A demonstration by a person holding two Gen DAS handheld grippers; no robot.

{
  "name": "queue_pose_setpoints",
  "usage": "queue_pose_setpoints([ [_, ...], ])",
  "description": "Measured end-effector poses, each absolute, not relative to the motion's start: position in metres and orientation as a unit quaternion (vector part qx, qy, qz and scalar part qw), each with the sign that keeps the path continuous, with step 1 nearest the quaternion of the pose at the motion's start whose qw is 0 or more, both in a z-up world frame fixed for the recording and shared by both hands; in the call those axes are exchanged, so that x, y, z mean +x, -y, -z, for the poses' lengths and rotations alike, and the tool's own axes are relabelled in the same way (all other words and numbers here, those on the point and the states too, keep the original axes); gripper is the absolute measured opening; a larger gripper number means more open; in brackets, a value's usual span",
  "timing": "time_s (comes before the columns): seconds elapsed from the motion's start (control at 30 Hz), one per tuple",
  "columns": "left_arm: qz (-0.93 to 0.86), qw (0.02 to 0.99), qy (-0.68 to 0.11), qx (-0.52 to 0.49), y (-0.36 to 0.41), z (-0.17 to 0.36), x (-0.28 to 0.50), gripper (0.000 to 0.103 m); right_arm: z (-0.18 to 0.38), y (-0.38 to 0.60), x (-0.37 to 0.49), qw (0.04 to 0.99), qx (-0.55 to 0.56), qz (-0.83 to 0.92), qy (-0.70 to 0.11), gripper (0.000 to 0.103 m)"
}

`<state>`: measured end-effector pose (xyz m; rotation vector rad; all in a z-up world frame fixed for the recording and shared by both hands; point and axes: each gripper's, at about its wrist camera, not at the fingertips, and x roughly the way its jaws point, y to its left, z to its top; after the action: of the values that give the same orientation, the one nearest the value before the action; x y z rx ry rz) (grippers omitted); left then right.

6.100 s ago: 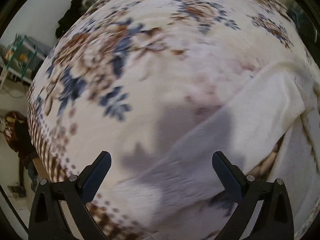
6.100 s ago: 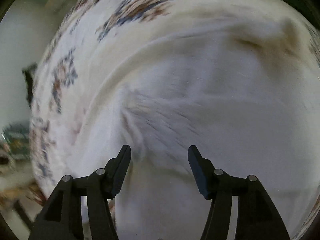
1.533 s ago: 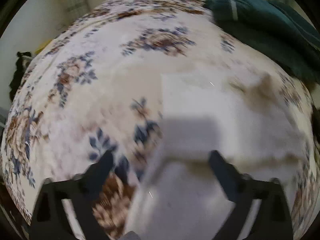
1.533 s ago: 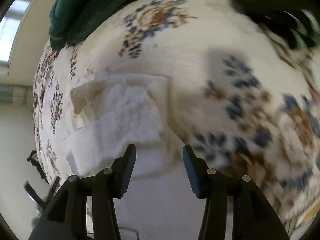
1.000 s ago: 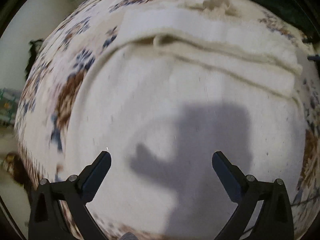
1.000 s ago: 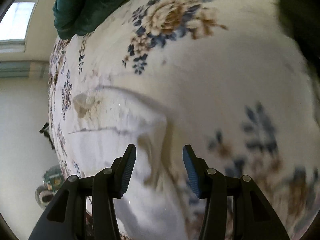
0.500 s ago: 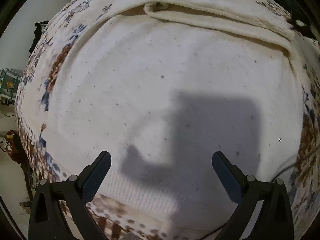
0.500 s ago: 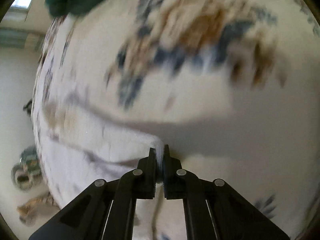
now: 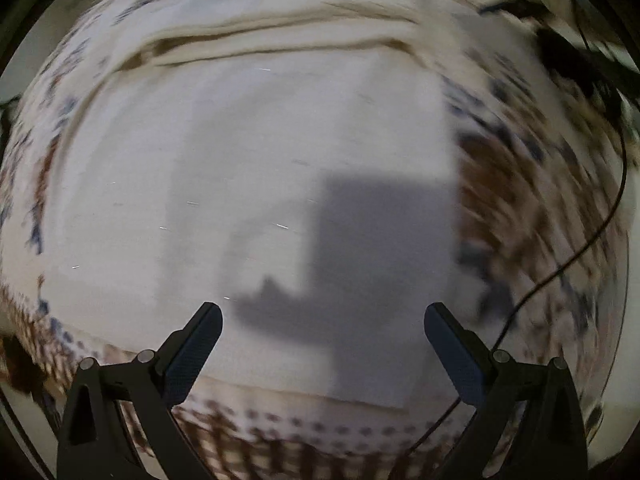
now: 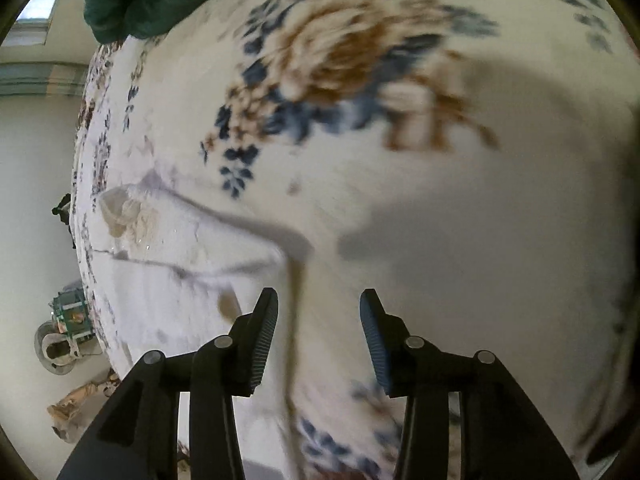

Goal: Fold small clothes

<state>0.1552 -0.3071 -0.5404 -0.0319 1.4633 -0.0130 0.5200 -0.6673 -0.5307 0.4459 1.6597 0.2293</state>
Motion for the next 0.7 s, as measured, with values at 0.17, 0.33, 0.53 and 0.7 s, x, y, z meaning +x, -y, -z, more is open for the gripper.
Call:
queue_pose_setpoints([
  [0.17, 0.046, 0.725, -0.687, -0.006, 0.352, 0.567, 0.144, 0.103, 0.515, 0.703, 0.486, 0.637, 0.2, -0.1, -0.738, 0.045],
  [0.33, 0.062, 0.718, -0.691, 0.045, 0.38, 0.595, 0.139, 0.012, 0.534, 0.705, 0.474, 0.621, 0.205, -0.105, -0.749, 0.045],
  [0.53, 0.074, 0.745, -0.661, 0.048, 0.379, 0.585, 0.127, 0.002, 0.563, 0.677, 0.5, 0.604, 0.277, -0.148, -0.732, 0.045],
  [0.7, 0.087, 0.747, -0.658, 0.046, 0.39, 0.581, 0.118, 0.002, 0.596, 0.652, 0.524, 0.568, 0.347, -0.16, -0.73, 0.045],
])
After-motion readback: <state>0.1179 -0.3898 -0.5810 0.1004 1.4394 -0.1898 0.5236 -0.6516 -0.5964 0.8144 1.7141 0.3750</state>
